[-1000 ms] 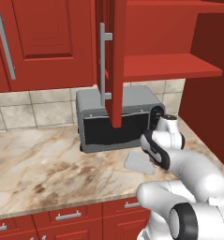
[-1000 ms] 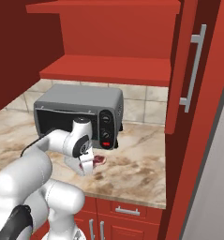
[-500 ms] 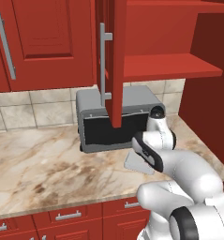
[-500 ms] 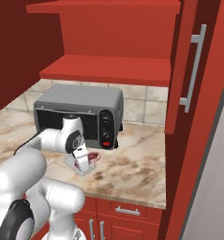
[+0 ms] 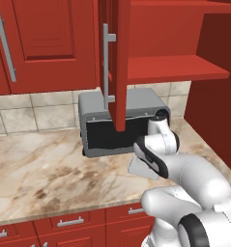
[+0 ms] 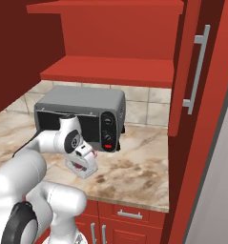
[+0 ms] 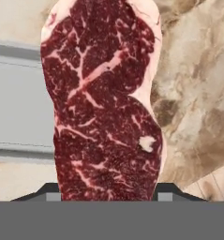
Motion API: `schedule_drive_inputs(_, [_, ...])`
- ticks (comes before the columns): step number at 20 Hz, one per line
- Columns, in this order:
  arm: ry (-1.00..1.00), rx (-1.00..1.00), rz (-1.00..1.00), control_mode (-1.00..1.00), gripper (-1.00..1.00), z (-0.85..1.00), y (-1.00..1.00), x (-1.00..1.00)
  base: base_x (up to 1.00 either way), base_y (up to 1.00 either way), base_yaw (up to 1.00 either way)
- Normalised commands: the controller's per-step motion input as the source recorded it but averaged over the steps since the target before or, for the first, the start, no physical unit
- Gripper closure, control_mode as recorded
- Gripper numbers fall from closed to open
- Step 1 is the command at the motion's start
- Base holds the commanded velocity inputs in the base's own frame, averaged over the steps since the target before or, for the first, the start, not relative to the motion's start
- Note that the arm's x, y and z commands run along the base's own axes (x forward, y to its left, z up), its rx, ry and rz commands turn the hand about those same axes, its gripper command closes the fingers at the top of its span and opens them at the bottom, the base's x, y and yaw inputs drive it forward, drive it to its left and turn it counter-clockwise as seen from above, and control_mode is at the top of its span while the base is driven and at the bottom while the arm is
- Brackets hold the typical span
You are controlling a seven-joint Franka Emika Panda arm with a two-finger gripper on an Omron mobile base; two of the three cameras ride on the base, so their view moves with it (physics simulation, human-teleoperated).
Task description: Retrieve the tupperware from the cabinet, then place the raw meat into the tupperware to avoid contamination.
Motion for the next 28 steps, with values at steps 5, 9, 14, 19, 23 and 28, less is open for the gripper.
schedule_drive_inputs(5, [0.04, -0.01, 0.48, -1.0, 1.0, 0.0, 0.0, -0.08, 0.0, 0.0, 0.0])
schedule_drive_inputs(9, [0.09, -0.01, 0.43, -1.0, 1.0, 0.0, -0.02, -0.02, 0.0, 0.0, 0.0])
schedule_drive_inputs(14, [0.16, -0.02, 0.36, -1.0, 1.0, 0.09, 0.0, 0.06, 0.0, 0.0, 0.0])
schedule_drive_inputs(19, [0.14, -0.01, 0.13, -1.0, 1.0, 0.13, -0.06, 0.2, 0.0, 0.0, 0.0])
schedule_drive_inputs(23, [0.09, 0.0, 0.02, -1.0, 1.0, 0.04, -0.15, 0.24, 0.0, 0.0, 0.0])
schedule_drive_inputs(28, [0.0, 0.0, 0.02, -1.0, 1.0, 0.0, -0.04, 0.1, 0.0, 0.0, 0.0])
